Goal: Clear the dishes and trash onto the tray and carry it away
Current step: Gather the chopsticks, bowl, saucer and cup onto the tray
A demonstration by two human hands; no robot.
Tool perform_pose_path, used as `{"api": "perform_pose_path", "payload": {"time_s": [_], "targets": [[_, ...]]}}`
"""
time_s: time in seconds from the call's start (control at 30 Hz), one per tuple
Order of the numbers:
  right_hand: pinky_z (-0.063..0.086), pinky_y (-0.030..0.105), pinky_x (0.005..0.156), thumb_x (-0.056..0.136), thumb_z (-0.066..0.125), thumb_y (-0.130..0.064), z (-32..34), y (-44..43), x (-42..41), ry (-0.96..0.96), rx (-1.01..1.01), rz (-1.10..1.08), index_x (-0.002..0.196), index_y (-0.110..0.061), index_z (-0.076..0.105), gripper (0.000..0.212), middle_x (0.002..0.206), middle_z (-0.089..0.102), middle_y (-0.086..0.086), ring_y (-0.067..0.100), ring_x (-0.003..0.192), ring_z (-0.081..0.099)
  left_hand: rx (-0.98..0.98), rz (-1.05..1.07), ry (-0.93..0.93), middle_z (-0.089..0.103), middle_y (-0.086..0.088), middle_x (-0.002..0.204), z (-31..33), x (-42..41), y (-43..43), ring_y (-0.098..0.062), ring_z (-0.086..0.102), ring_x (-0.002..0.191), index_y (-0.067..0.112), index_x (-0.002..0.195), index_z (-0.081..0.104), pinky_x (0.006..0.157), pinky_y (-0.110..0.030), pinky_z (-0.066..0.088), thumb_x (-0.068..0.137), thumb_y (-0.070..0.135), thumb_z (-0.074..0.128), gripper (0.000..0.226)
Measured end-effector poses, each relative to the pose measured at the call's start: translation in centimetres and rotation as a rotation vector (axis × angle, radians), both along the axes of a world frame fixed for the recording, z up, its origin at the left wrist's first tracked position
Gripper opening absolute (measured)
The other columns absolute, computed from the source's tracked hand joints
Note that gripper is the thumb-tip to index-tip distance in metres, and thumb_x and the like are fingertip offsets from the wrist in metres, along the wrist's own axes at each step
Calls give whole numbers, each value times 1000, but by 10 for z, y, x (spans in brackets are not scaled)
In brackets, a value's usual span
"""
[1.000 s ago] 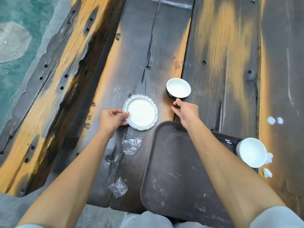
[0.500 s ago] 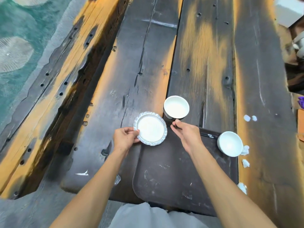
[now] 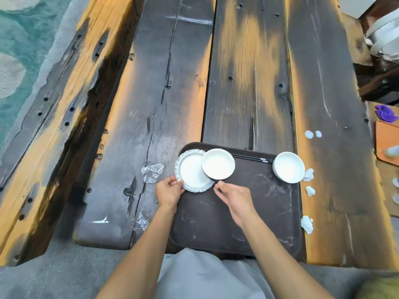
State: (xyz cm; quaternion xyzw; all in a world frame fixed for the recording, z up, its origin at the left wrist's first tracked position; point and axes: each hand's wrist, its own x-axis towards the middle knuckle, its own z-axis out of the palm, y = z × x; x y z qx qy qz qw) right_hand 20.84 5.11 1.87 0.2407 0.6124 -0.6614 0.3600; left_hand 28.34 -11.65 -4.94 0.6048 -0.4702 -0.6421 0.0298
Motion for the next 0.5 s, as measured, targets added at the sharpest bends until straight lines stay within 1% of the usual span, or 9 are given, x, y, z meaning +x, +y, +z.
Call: {"api": "perform_pose_path", "payload": {"time_s": [0.07,0.1,0.13,0.17,0.2,0.27,0.33,0.43,0.5], "targets": [[52,36,101,90,68,-1,-6,-3,5,-5,9,19,97,8,73,12,98,77,15,22,104,71,-52,-88,-102,71,-7,64,-6,4,6,-26,71,71,13,71,67,76,-42,62,73,9,75,9],[52,36,101,89,69,-1,-8,-5,7,-6,15,25,98,7,73,12,99,77,15,21,105,71,-65,-125,-144,71,-8,58,-10,7,9,-29,73,69,14,60,68,75,-45,62,67,16,73,9],[52,35,100,89,69,-1,-11,-8,9,-6,19,29,99,8,73,14,100,76,15,21,105,71,-59,-144,-172,70,-9,55,-15,9,12,-30,74,68,14,55,68,74,-46,62,64,20,72,12],[53,34,100,89,69,-1,-15,-12,11,-11,21,30,100,9,73,15,102,76,17,22,106,70,-31,-135,-176,70,-10,54,-16,11,17,-29,74,66,13,56,68,73,-45,63,67,18,73,14],[53,33,99,89,69,-1,-18,-15,13,-18,24,30,101,11,72,17,102,75,19,23,106,70,9,-95,-166,71,-11,57,-14,10,21,-26,74,62,10,63,69,73,-42,63,74,13,75,13],[54,31,97,89,70,-2,-25,-22,17,-36,38,32,100,12,72,18,101,75,20,23,106,70,74,-16,-127,71,-15,66,-9,8,26,-21,72,58,2,76,66,69,-34,63,84,1,72,10],[54,32,97,88,71,-2,-30,-27,20,-51,48,32,99,10,73,16,99,75,18,21,104,71,90,29,-88,69,-16,71,-10,5,26,-19,70,58,0,83,63,64,-28,62,87,-3,69,8],[53,31,98,88,70,-1,-34,-33,22,-66,66,29,99,7,73,14,99,76,15,18,102,71,70,56,-60,67,-13,69,-9,1,20,-18,67,59,2,84,61,62,-24,61,89,-3,67,9],[52,30,99,89,71,-4,-36,-37,22,-66,82,43,103,7,73,18,102,76,13,17,103,70,56,69,-56,67,-11,70,-9,-2,16,-18,67,60,4,83,61,64,-24,61,90,-2,67,11]]}}
